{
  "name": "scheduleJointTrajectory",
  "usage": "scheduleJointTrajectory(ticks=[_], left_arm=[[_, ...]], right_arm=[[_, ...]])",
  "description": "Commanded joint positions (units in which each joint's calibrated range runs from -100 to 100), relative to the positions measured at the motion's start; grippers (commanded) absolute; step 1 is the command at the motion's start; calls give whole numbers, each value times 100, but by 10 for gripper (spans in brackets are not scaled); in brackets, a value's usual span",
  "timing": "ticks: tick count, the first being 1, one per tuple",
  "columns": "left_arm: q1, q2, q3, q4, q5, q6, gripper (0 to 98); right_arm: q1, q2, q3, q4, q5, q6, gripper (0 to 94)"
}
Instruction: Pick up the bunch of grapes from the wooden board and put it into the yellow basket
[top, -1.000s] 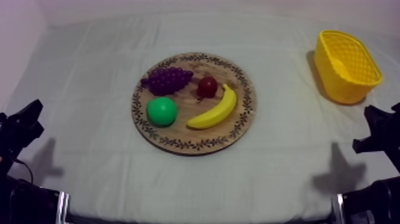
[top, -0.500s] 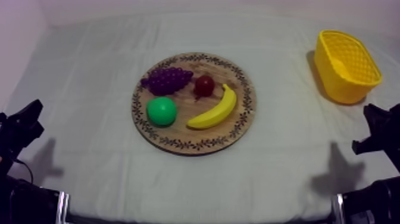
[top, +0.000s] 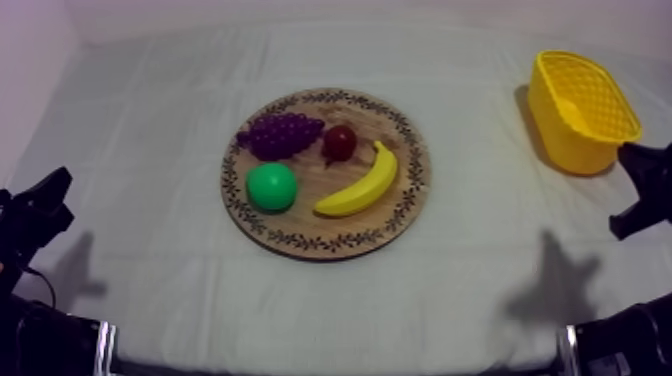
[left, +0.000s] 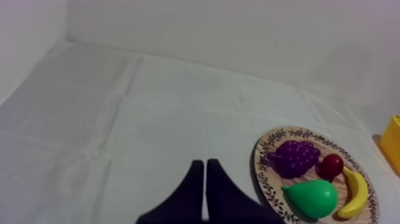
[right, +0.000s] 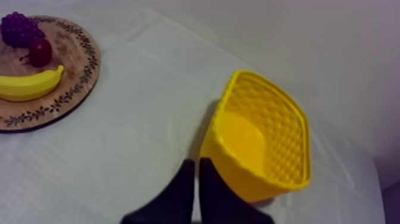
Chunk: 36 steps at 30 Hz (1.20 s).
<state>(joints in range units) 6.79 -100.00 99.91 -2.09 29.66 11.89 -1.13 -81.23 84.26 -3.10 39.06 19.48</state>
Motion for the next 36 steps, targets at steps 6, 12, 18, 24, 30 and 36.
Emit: scheduleJointTrajectory(ticks=[6, 12, 18, 24, 30, 36], left_arm=[[-2, 0, -2, 1, 1, 0, 1], [-2, 0, -2, 1, 1, 0, 1], [-2, 0, -2, 1, 1, 0, 1], [-2, 0, -2, 1, 1, 1, 1], [-2, 0, -2, 1, 1, 2, 1], [-2, 0, -2, 1, 1, 0, 1]], right_arm=[[-484, 1842, -2216, 221, 884, -47, 5], [-986, 3014, -3436, 493, 1510, -202, 6], [-1524, 4191, -4487, 644, 2102, -282, 6], [-1910, 5454, -5627, 649, 2532, -164, 6], [-2134, 6517, -6750, 608, 2912, 67, 6], [-2375, 7362, -7554, 667, 3220, 212, 7]])
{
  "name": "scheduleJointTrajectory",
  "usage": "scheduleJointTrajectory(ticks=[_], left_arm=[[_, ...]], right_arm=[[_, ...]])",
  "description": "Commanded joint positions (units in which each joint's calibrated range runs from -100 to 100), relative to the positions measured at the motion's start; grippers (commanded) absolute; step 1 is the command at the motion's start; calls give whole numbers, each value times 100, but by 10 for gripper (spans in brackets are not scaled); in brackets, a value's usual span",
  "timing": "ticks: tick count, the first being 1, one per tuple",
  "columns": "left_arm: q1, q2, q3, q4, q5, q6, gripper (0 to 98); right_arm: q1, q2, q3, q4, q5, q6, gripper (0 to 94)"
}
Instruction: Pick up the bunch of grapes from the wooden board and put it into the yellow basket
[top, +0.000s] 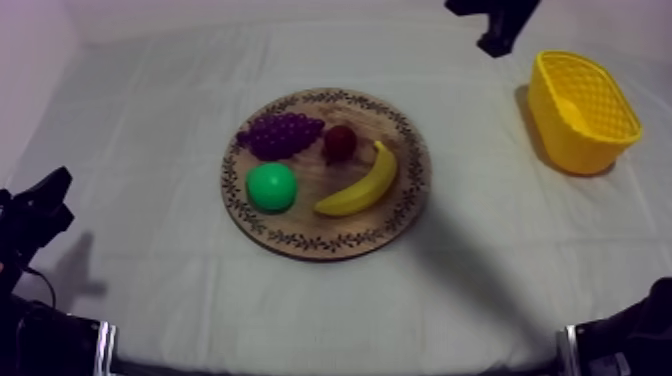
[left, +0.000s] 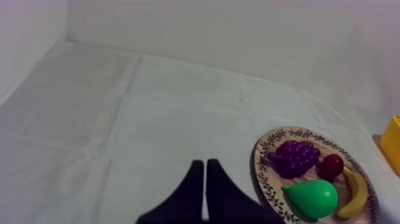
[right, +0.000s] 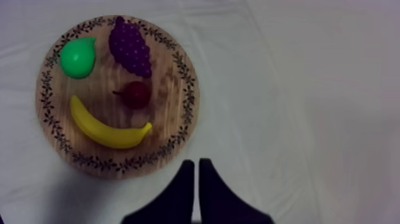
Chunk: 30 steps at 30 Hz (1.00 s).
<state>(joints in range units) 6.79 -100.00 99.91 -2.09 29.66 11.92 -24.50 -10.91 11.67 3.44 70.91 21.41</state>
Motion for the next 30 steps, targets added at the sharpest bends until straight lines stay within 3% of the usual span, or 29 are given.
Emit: scheduleJointTrajectory(ticks=[1, 11, 23, 30], left_arm=[[-2, 0, -2, 1, 1, -2, 1], [-2, 0, -2, 1, 1, -2, 1], [-2, 0, -2, 1, 1, -3, 1], [-2, 0, -2, 1, 1, -3, 1]], right_arm=[[-73, 471, -422, 22, 75, 31, 7], [-323, 2042, -2084, 21, 715, 164, 7], [-643, 3527, -3976, -123, 2030, 383, 7], [-721, 4339, -4852, -98, 2360, 360, 7]])
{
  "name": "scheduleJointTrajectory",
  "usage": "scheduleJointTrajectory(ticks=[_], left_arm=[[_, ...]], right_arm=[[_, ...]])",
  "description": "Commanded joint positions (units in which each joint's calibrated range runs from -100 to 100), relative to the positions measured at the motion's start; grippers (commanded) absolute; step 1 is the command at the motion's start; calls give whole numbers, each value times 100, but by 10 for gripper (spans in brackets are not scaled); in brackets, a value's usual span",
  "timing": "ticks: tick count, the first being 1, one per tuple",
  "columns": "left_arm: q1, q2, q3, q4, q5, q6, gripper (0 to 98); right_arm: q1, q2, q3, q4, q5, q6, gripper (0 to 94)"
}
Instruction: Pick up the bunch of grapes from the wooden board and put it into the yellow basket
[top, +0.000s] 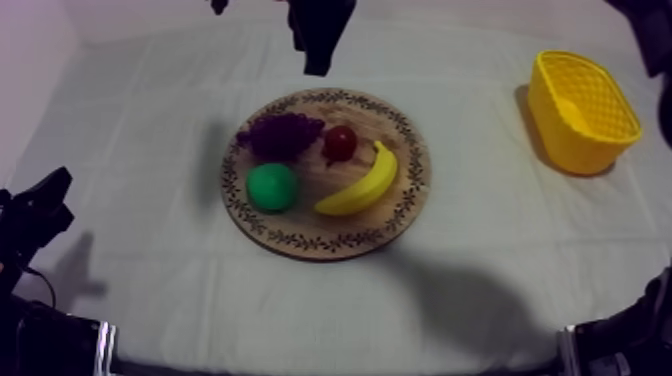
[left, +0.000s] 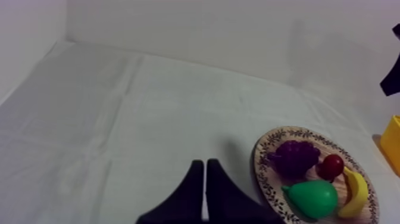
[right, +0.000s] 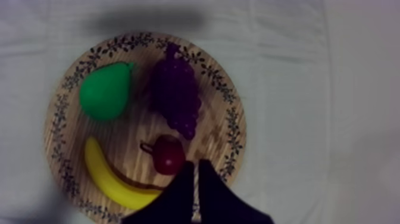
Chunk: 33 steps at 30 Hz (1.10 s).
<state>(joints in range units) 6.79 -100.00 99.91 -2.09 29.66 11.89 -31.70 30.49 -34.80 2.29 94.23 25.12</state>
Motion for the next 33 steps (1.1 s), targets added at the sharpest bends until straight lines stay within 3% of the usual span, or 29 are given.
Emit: scheduleJointTrajectory(ticks=[1, 10, 20, 27, 33], left_arm=[[-2, 0, -2, 1, 1, 0, 1], [-2, 0, -2, 1, 1, 0, 1], [-2, 0, -2, 1, 1, 0, 1], [-2, 0, -2, 1, 1, 0, 1], [-2, 0, -2, 1, 1, 0, 1]], right_arm=[[-6, 302, -302, 28, 45, -15, 7], [-32, 979, -849, 96, 196, -28, 62], [-39, 1237, -1142, 153, 259, -64, 295], [-10, 1351, -1291, 151, 241, -9, 568], [-1, 1469, -1343, 143, 205, 61, 661]])
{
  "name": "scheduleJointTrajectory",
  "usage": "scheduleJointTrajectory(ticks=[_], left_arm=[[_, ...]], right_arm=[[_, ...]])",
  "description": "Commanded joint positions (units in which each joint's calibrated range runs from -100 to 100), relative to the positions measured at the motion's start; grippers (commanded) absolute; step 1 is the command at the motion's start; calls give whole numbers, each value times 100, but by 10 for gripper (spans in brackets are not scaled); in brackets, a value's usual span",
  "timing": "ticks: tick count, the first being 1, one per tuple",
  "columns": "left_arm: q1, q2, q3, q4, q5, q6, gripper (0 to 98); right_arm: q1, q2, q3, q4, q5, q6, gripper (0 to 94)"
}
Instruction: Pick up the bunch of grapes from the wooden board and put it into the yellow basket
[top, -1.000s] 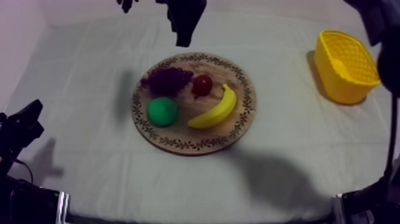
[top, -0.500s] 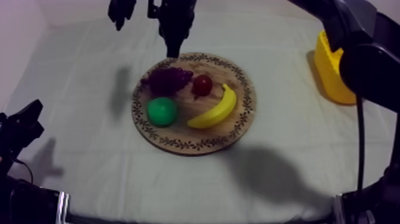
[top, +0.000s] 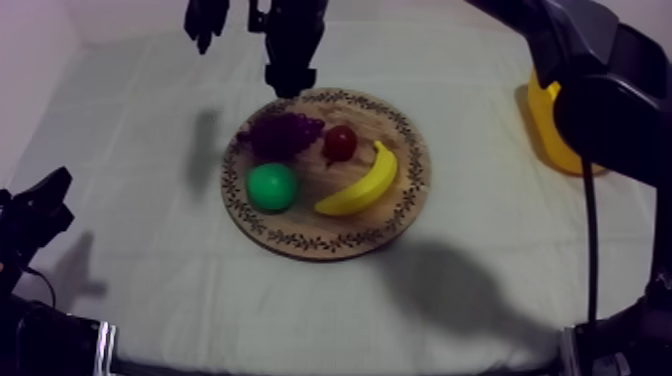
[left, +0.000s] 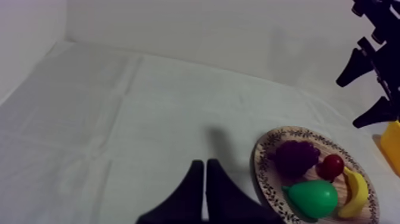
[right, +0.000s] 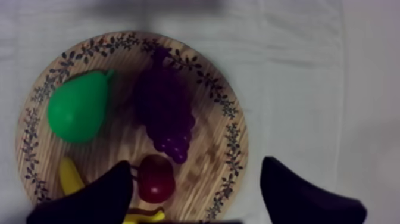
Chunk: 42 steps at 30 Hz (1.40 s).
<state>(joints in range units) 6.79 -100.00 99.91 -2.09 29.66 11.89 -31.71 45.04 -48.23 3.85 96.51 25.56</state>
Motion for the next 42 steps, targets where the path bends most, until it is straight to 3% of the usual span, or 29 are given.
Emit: scheduleJointTrajectory(ticks=[1, 12, 42], left_arm=[[-2, 0, -2, 1, 1, 0, 1], [-2, 0, -2, 1, 1, 0, 1], [-2, 0, -2, 1, 1, 0, 1]], right_arm=[[1, 37, -2, -17, -30, 31, 670], [84, 570, -310, -89, -208, 249, 716], [57, 2371, -1416, -322, -353, 769, 682]])
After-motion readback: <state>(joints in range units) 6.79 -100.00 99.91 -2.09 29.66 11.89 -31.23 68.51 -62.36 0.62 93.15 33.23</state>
